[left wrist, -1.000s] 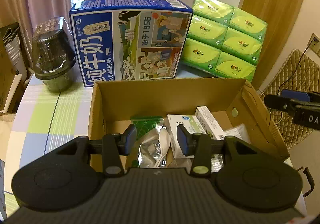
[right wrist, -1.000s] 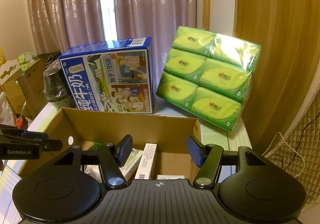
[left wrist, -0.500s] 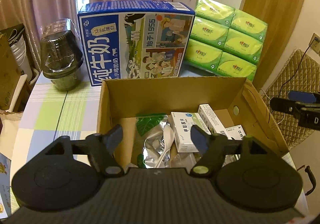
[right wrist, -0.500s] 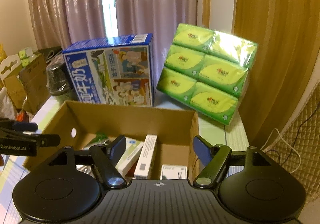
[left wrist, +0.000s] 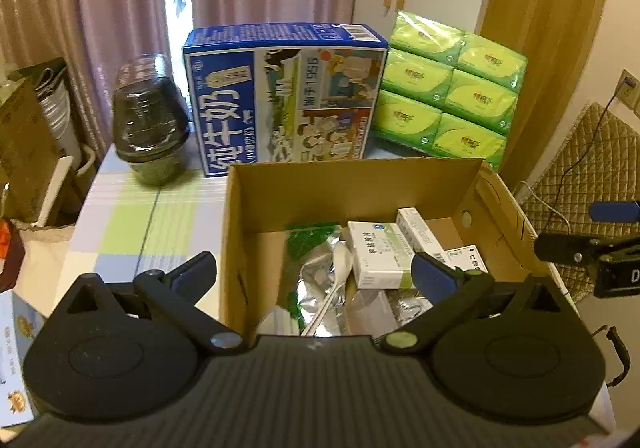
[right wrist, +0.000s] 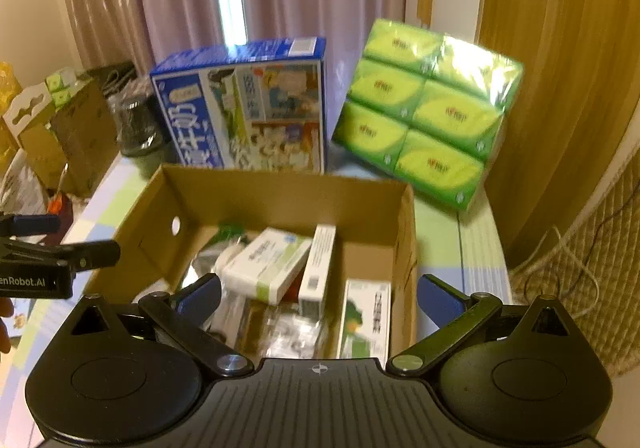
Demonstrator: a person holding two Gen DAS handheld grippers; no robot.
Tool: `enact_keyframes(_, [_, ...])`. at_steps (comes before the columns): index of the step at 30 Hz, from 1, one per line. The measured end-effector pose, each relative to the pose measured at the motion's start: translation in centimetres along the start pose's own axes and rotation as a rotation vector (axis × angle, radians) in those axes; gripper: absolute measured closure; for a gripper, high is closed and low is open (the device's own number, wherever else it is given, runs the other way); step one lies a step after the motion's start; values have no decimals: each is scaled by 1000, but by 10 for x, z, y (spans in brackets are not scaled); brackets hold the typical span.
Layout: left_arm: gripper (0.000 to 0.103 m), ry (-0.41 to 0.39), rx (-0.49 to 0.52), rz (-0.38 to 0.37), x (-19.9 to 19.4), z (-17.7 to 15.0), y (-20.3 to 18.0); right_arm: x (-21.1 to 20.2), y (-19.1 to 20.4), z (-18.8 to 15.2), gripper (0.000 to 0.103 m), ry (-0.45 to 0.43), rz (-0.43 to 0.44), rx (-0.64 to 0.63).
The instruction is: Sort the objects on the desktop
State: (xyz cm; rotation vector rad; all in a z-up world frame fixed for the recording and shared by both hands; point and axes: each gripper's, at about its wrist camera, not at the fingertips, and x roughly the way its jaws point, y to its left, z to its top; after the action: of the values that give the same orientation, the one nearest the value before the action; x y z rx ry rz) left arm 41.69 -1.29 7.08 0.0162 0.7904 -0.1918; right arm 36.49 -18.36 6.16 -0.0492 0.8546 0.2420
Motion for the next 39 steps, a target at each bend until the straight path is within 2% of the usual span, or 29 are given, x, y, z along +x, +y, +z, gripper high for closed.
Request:
enact_keyframes(4, [1, 10, 13, 37, -11, -4, 0, -7, 4, -4, 2, 44, -13, -14])
enact_keyframes(8, [1, 11, 20, 46, -24, -8, 1, -16, 5, -9, 2, 50, -12, -7])
enact_keyframes(25, [1, 63, -21, 69, -80, -33, 0, -77, 19, -32, 2, 19, -7, -1])
enact_keyframes(39, [1, 62, -30, 69, -124, -54, -9, -122, 30, -51, 2, -14, 1, 1])
